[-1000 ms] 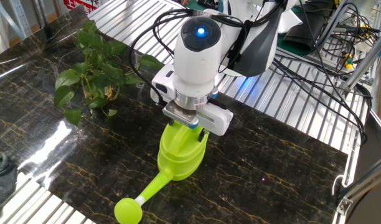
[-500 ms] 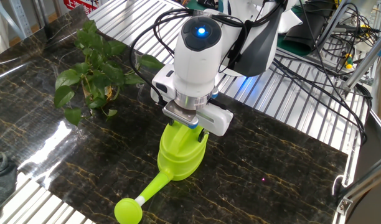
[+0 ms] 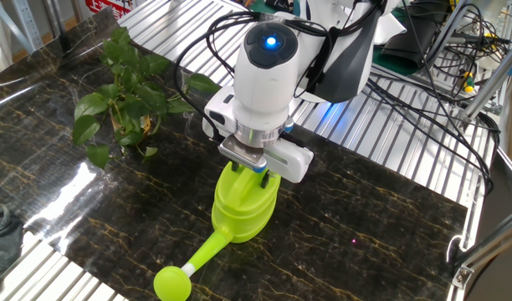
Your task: Water the plant
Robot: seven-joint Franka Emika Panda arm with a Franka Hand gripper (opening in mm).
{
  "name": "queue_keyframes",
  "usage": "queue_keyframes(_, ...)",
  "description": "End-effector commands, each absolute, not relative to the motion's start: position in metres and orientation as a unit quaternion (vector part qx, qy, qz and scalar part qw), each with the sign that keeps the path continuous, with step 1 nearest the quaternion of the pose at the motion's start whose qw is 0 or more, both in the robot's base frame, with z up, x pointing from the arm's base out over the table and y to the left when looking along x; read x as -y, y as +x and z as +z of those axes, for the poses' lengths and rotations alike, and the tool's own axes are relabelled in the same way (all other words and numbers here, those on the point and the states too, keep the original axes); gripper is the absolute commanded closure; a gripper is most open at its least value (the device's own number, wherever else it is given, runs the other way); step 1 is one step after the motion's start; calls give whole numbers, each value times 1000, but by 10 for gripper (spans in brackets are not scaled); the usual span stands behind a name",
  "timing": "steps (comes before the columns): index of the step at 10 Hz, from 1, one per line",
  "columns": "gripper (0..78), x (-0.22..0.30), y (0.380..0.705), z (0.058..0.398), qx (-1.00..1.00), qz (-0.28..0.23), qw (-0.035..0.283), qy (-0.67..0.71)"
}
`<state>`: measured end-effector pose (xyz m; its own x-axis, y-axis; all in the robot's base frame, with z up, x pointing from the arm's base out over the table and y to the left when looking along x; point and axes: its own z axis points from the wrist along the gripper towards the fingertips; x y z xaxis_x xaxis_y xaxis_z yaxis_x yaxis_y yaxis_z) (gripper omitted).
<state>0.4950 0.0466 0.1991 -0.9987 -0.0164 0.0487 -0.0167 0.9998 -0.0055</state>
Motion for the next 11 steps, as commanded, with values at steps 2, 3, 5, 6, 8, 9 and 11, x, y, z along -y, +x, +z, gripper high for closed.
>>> queue_keyframes(2, 764, -46, 495, 200, 1000, 4, 23, 8)
queue_keyframes(3, 764, -46, 495, 200, 1000, 4, 23, 8)
queue_keyframes(5, 764, -46, 495, 200, 1000, 4, 23, 8)
queue_keyframes(6, 764, -46, 495, 200, 1000, 4, 23, 8)
queue_keyframes(8, 764, -46, 495, 200, 1000, 4, 23, 8)
queue_keyframes(9, 764, -46, 495, 200, 1000, 4, 23, 8)
queue_keyframes(11, 764, -44, 493, 207, 1000, 8, 26, -6)
